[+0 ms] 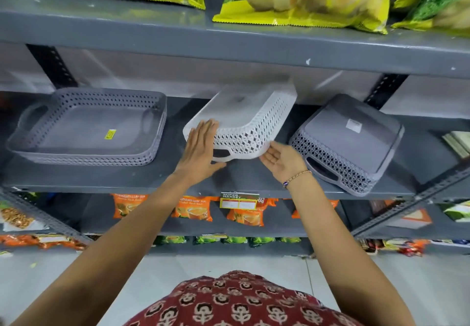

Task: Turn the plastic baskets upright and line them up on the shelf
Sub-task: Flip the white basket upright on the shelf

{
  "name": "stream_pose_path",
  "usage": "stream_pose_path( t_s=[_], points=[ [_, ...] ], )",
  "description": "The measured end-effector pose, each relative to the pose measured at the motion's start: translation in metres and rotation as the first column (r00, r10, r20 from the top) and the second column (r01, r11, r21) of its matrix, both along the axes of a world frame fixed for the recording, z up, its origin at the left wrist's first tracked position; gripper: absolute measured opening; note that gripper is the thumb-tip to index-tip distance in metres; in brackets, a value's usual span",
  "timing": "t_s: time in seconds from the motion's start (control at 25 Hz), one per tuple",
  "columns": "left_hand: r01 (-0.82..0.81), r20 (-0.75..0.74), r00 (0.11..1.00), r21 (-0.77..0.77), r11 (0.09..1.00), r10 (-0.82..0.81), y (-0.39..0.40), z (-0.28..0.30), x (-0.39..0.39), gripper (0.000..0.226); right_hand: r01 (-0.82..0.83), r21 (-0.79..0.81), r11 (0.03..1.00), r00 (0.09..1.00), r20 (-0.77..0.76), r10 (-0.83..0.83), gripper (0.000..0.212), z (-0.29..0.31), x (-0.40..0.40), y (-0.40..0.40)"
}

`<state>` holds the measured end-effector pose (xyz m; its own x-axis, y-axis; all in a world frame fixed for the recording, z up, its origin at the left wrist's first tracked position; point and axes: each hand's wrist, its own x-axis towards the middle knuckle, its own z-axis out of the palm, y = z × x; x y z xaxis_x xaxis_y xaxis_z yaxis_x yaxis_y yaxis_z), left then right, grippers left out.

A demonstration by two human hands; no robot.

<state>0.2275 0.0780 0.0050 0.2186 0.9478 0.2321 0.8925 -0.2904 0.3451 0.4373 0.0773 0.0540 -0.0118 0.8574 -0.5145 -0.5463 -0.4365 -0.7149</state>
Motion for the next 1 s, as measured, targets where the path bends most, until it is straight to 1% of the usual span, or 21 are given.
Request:
stream_pose_path(
  t_s=[0.08,0.12,0.16,0.2,0.24,0.28,0.32,0.36,0.4,0.44,0.48,0.56,0.64,0.68,0.72,0.76,0.84,0.88,0.92,0.96,1.0],
  points=[
    [-0.061,0.156,0.986,0.069,0.996,0.050,-0.006,0.007,0.001,0.102,-0.038,0.137,0.990,0.999,-0.031,0.042,0.014,0.024,-0.003,0.000],
    [-0.100,0.245,0.966,0.073,0.992,0.079,-0.011,0.010,0.003,0.102,-0.058,0.207,0.977,0.997,-0.031,0.066,0.014,0.033,-0.003,0.000],
    [-0.142,0.334,0.935,0.050,0.989,0.117,-0.017,0.013,0.005,0.102,-0.083,0.271,0.959,0.996,0.000,0.086,0.013,0.038,-0.003,0.001],
    [-0.175,0.425,0.892,0.017,0.984,0.151,-0.023,0.016,0.007,0.102,-0.124,0.327,0.937,0.991,0.090,0.100,0.012,0.040,-0.002,0.003],
    [-0.189,0.524,0.835,-0.013,0.982,0.168,-0.027,0.018,0.008,0.100,-0.197,0.370,0.908,0.958,0.271,0.098,0.011,0.037,0.000,0.006],
    [-0.176,0.636,0.756,-0.031,0.984,0.155,-0.030,0.021,0.007,0.095,-0.308,0.382,0.871,0.849,0.523,0.071,0.014,0.030,0.003,0.009],
    [-0.150,0.740,0.659,-0.043,0.988,0.132,-0.033,0.024,0.005,0.087,-0.437,0.351,0.828,0.634,0.773,0.007,0.022,0.020,0.007,0.013],
    [-0.125,0.818,0.561,-0.071,0.990,0.129,-0.036,0.026,0.004,0.078,-0.565,0.268,0.780,0.369,0.928,-0.052,0.033,0.009,0.011,0.018],
    [-0.114,0.861,0.481,-0.122,0.986,0.162,-0.035,0.026,0.002,0.070,-0.662,0.154,0.734,0.146,0.986,-0.075,0.044,-0.002,0.015,0.023],
    [-0.104,0.884,0.416,-0.184,0.977,0.211,-0.032,0.024,-0.001,0.063,-0.718,0.034,0.695,-0.007,0.998,-0.056,0.052,-0.012,0.019,0.027],
    [-0.105,0.892,0.360,-0.253,0.962,0.274,-0.027,0.020,-0.004,0.059,-0.749,-0.068,0.659,-0.106,0.994,-0.018,0.057,-0.020,0.021,0.031],
    [-0.098,0.877,0.272,-0.383,0.918,0.395,-0.013,0.010,-0.014,0.060,-0.779,-0.202,0.594,-0.240,0.971,0.016,0.065,-0.033,0.025,0.041],
    [-0.069,0.846,0.189,-0.495,0.866,0.499,-0.002,0.010,-0.017,0.057,-0.780,-0.249,0.574,-0.321,0.947,-0.026,0.068,-0.039,0.027,0.048],
    [-0.060,0.822,0.162,-0.544,0.837,0.545,0.002,0.012,-0.017,0.054,-0.782,-0.237,0.577,-0.337,0.939,-0.071,0.065,-0.040,0.028,0.051],
    [-0.054,0.800,0.143,-0.582,0.811,0.583,0.007,0.012,-0.016,0.052,-0.785,-0.207,0.584,-0.336,0.934,-0.121,0.058,-0.039,0.027,0.054],
    [-0.042,0.777,0.148,-0.613,0.789,0.612,0.010,0.013,-0.016,0.054,-0.784,-0.165,0.599,-0.321,0.933,-0.164,0.051,-0.038,0.027,0.058],
    [-0.009,0.724,0.212,-0.671,0.742,0.657,0.012,0.015,-0.019,0.062,-0.775,-0.100,0.623,-0.290,0.933,-0.211,0.035,-0.034,0.028,0.066],
    [-0.011,0.686,0.256,-0.703,0.711,0.681,0.014,0.014,-0.021,0.065,-0.776,-0.101,0.623,-0.290,0.934,-0.209,0.028,-0.031,0.029,0.069],
    [-0.039,0.637,0.317,-0.732,0.681,0.703,0.016,0.013,-0.023,0.065,-0.778,-0.124,0.616,-0.300,0.935,-0.191,0.023,-0.029,0.030,0.071],
    [-0.098,0.577,0.406,-0.744,0.661,0.709,0.016,0.012,-0.023,0.062,-0.780,-0.153,0.607,-0.313,0.935,-0.167,0.021,-0.029,0.031,0.071],
    [-0.183,0.514,0.513,-0.717,0.673,0.688,0.015,0.014,-0.020,0.061,-0.782,-0.172,0.599,-0.323,0.934,-0.155,0.020,-0.029,0.032,0.069]
  ],
)
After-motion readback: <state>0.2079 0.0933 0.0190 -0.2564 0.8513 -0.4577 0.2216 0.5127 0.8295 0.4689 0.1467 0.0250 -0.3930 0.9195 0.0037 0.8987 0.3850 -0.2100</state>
